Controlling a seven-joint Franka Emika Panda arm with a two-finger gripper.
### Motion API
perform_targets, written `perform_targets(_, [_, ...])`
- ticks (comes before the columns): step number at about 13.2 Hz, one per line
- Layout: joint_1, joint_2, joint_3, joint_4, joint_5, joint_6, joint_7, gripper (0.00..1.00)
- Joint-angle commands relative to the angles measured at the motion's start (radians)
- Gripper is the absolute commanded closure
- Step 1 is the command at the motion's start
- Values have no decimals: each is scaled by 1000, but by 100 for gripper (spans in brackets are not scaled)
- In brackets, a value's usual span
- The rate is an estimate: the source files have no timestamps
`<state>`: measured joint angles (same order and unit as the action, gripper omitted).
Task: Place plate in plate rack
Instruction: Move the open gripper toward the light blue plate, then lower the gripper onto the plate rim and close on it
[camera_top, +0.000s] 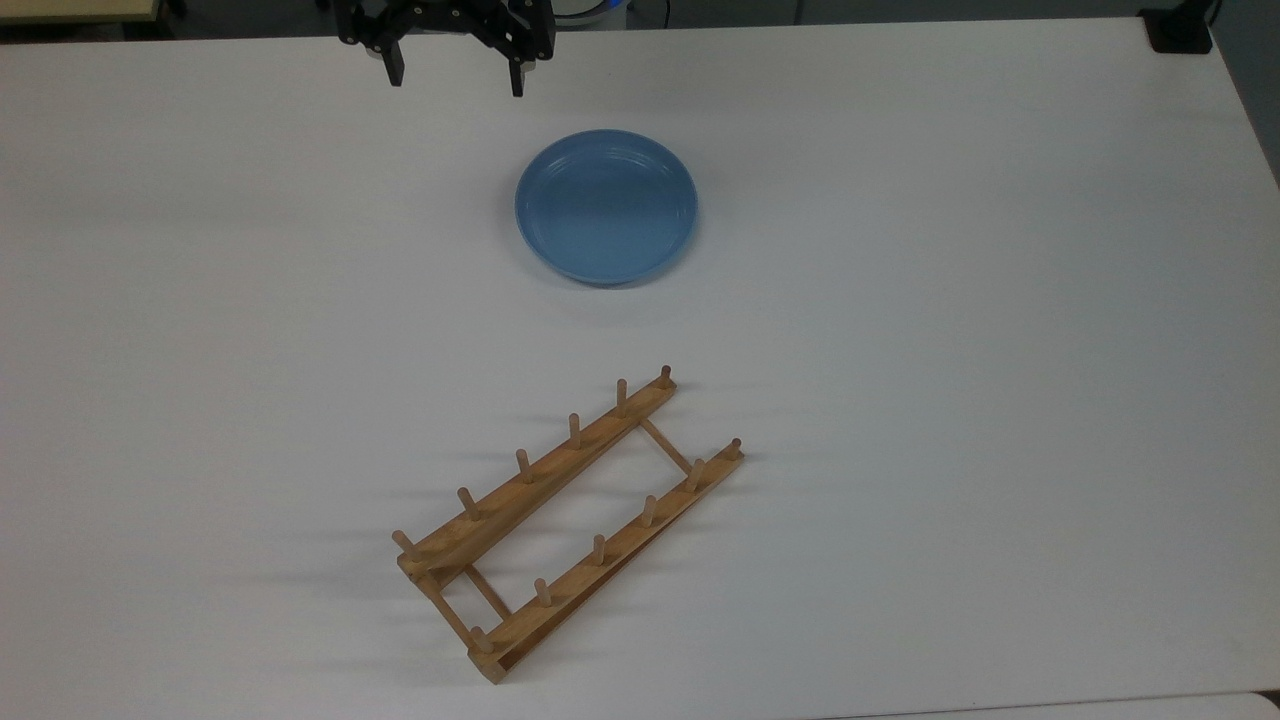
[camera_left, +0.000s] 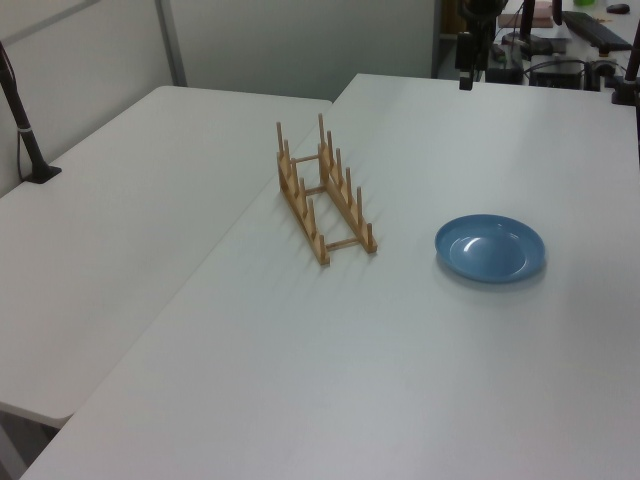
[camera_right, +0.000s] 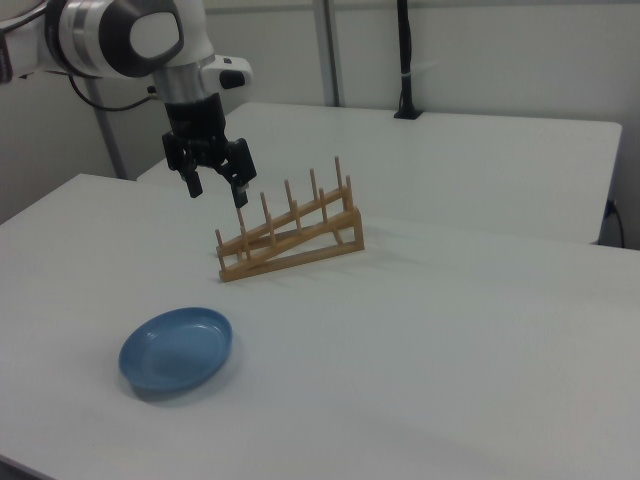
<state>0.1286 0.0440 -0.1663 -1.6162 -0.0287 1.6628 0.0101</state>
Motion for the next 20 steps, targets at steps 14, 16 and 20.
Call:
perform_targets(14, [68,97,10,-94,-25,120,-307,0])
perform_targets(16, [85,141,10,-106,-37,126,-415,3])
perform_targets(20, [92,187,25,-236,-123,219,-620,49])
